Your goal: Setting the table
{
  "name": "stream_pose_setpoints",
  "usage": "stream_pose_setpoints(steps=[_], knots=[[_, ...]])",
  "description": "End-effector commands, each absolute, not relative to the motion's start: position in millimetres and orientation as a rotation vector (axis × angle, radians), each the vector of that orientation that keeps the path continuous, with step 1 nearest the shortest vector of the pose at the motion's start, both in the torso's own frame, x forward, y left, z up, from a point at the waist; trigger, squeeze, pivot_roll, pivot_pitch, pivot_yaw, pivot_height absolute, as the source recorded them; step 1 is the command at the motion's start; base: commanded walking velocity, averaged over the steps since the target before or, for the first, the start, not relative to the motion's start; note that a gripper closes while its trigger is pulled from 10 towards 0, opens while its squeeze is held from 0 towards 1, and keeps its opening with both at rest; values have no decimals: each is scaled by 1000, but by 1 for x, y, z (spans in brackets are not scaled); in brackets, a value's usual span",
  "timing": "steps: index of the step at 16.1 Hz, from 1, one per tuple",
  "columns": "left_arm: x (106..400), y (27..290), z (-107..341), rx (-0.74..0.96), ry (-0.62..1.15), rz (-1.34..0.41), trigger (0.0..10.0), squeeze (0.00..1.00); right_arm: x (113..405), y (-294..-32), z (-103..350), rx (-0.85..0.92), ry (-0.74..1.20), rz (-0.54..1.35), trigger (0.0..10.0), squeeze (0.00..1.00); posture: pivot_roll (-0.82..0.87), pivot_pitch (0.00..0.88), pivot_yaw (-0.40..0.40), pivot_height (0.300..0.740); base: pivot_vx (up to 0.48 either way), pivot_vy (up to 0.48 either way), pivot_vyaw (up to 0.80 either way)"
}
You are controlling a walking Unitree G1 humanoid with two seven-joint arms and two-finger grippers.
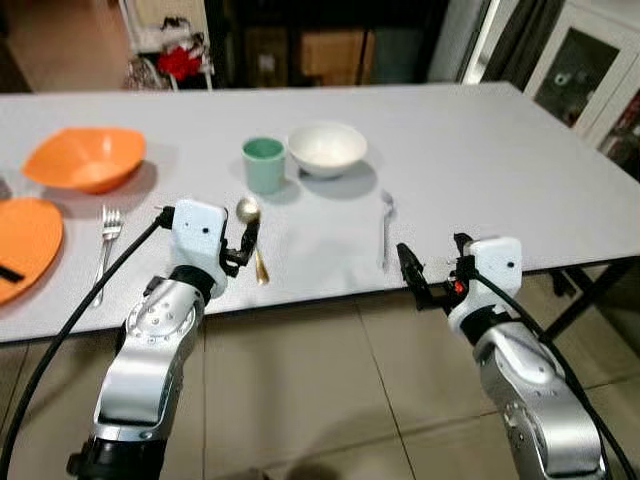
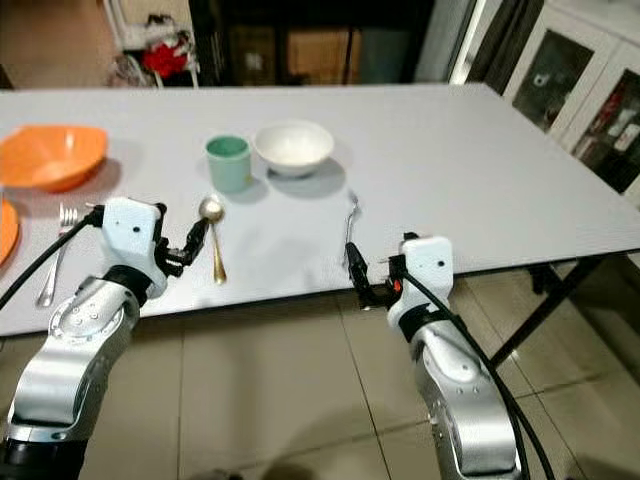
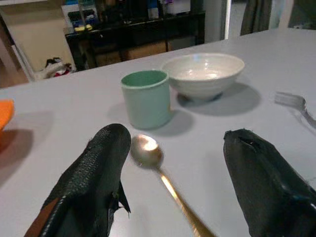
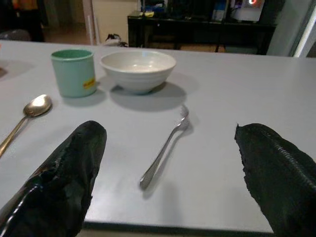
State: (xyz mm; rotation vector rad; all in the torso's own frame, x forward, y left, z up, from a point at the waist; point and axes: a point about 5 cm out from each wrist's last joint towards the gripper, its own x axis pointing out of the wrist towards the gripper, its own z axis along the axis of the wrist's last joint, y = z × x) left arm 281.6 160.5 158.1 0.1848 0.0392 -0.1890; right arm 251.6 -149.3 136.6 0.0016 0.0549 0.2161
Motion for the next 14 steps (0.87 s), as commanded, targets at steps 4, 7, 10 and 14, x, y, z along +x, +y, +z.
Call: stream_pose_setpoints(steps=[4, 7, 10, 14], knots=[[283, 156, 162, 176, 27, -217, 10000, 0, 253, -155, 134, -15, 77, 200, 10000, 0, 7, 0, -35, 740, 251, 0, 0], [283, 156, 162, 170, 28, -217, 10000, 0, 256, -155, 134, -43, 80, 208, 10000, 0, 11, 0, -41, 740, 260, 0, 267], [282, 158, 162, 174, 28, -214, 10000, 0, 257, -153, 133, -8, 89, 217, 10000, 0, 13, 0, -45, 740, 261, 0, 533], [282, 160, 162, 182, 30, -212, 10000, 0, 258, -151, 131, -14, 104, 246, 10000, 0, 17, 0, -48, 740, 257, 0, 0]])
